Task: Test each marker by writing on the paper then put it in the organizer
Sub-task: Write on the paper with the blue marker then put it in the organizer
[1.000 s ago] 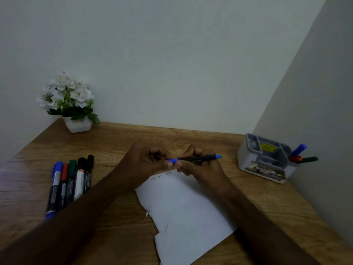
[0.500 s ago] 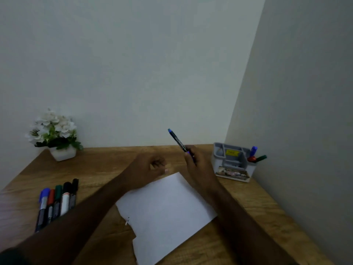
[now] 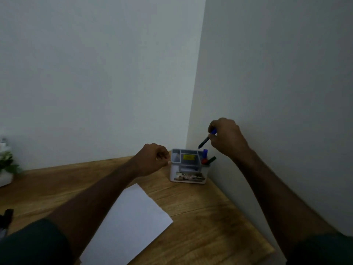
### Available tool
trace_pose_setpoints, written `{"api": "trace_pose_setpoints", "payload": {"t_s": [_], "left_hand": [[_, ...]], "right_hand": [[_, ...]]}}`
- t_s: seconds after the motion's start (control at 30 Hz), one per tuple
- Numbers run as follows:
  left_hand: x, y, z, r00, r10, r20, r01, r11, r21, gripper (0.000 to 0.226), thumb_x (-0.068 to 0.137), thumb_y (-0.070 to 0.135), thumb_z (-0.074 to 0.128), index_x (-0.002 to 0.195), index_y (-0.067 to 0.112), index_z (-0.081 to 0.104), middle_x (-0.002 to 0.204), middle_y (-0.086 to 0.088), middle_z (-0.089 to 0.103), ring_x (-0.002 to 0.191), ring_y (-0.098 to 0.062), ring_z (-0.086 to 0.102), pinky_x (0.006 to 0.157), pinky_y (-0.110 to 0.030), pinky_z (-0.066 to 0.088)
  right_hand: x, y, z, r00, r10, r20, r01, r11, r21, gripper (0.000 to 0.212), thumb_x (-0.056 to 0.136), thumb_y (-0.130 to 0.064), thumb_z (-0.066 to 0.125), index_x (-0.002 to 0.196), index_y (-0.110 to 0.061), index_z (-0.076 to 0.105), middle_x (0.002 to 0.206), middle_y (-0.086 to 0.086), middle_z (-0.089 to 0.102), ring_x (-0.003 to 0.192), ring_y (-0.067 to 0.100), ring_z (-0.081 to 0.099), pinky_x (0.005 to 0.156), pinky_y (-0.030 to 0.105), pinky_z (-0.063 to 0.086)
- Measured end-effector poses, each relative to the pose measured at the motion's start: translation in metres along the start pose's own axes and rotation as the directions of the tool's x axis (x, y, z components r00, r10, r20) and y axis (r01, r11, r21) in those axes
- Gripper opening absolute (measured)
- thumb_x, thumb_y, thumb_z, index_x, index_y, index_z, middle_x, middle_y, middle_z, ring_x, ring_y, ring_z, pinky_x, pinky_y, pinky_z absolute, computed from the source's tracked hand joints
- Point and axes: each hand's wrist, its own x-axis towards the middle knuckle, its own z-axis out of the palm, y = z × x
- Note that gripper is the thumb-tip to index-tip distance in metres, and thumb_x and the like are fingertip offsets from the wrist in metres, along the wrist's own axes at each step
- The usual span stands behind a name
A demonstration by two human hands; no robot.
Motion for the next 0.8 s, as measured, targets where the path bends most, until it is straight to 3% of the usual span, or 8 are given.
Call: {"api": "trace_pose_setpoints", "payload": {"t_s": [0.17,0.33,0.5,0.63,0.8], "left_hand": [[0.012,0.005,0.019,0.999,0.023,0.049,-0.023,1.0,-0.006,0.023,0.083,0.024,0.074,0.101,0.011,0.071,0.092,0.002,0.069,0.079,0.001,0.061,0.065,-0.002,0.043],[0.014,0.001,0.019,0.999,0.028,0.044,-0.028,1.0,0.007,0.023,0.083,0.026,0.073,0.102,0.012,0.07,0.092,0.004,0.068,0.081,0.001,0.061,0.065,-0.003,0.044],[0.004,-0.002,-0.001,0.999,0.023,0.029,-0.024,1.0,0.019,0.015,0.084,0.021,0.072,0.096,0.012,0.073,0.087,0.005,0.069,0.077,0.005,0.061,0.065,-0.003,0.043],[-0.021,-0.009,-0.029,0.998,-0.047,-0.044,0.048,0.999,0.024,0.013,0.083,0.024,0.073,0.092,0.015,0.074,0.085,0.007,0.07,0.08,-0.001,0.063,0.066,-0.003,0.043],[-0.081,-0.031,-0.061,0.981,-0.162,-0.106,0.166,0.986,0.031,0.009,0.08,0.023,0.076,0.085,0.015,0.075,0.079,0.006,0.072,0.077,-0.006,0.065,0.064,-0.006,0.042]], "right_hand": [[0.015,0.002,0.005,0.972,0.042,0.233,-0.029,0.998,-0.058,0.024,0.082,-0.013,0.076,0.104,-0.005,0.073,0.107,0.013,0.07,0.095,0.025,0.067,0.083,0.037,0.06],[0.017,-0.001,0.024,0.949,0.015,0.314,-0.002,0.999,-0.041,0.029,0.085,-0.014,0.073,0.113,-0.007,0.068,0.116,0.013,0.063,0.101,0.026,0.063,0.085,0.036,0.058],[0.017,-0.008,0.027,0.974,-0.017,0.226,0.01,0.999,0.032,0.02,0.085,-0.015,0.071,0.104,-0.01,0.072,0.105,0.008,0.07,0.09,0.02,0.066,0.077,0.031,0.058],[-0.001,-0.045,0.026,0.985,-0.144,0.1,0.128,0.98,0.154,0.011,0.086,-0.012,0.067,0.095,-0.012,0.074,0.097,0.003,0.071,0.088,0.018,0.063,0.078,0.029,0.052],[-0.046,-0.133,0.059,0.931,-0.332,0.152,0.269,0.906,0.326,0.013,0.084,-0.014,0.062,0.087,-0.017,0.074,0.091,0.002,0.072,0.086,0.021,0.066,0.078,0.032,0.055]]}}
